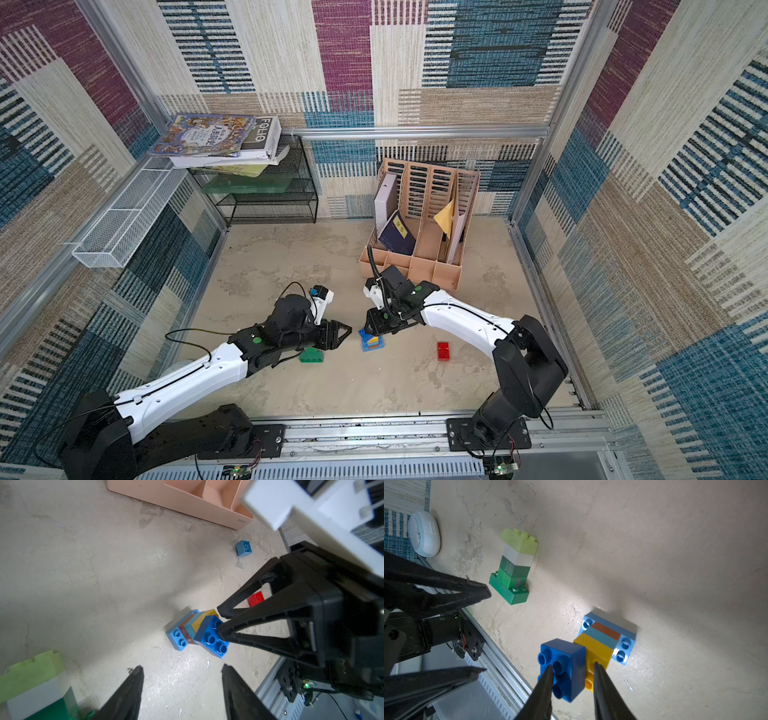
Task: Assemble the number 1 with lego
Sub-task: Assemble the lego brick with the lego brick.
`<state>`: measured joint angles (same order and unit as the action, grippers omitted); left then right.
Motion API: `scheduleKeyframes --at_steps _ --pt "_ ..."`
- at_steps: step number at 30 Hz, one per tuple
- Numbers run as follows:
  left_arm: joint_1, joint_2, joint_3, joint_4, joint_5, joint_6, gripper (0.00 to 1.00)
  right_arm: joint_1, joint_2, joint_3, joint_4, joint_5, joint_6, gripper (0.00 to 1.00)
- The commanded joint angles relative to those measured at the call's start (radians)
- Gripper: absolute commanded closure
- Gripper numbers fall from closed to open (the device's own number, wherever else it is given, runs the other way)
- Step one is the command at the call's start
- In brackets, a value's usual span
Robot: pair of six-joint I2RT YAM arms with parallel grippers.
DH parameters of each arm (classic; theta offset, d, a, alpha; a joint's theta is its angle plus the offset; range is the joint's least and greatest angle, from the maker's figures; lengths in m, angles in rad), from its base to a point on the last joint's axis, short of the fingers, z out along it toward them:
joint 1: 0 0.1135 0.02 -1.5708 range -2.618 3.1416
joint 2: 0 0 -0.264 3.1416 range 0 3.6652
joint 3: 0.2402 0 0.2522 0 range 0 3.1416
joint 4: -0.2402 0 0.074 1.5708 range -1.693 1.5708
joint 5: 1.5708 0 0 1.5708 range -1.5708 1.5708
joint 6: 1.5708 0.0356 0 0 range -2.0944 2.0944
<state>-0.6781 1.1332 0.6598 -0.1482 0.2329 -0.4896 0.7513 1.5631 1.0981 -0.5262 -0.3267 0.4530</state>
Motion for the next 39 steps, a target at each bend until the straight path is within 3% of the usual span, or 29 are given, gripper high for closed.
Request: scheduleKeyframes --at_steps 1,16,39 --pt "0.000 0.003 -0.003 0.037 0.043 0.048 0.37 -0.003 -0.011 -0.007 -0.006 -0.005 0.001 0.66" --pt "0.000 0.114 0.052 0.029 0.185 0.106 0.53 -0.007 -0.037 -0.021 -0.012 0.008 0.004 0.73" --pt "0.000 0.249 0.145 -0.025 0.240 0.149 0.81 -0.003 -0.077 -0.060 -0.011 0.018 0.030 0.75"
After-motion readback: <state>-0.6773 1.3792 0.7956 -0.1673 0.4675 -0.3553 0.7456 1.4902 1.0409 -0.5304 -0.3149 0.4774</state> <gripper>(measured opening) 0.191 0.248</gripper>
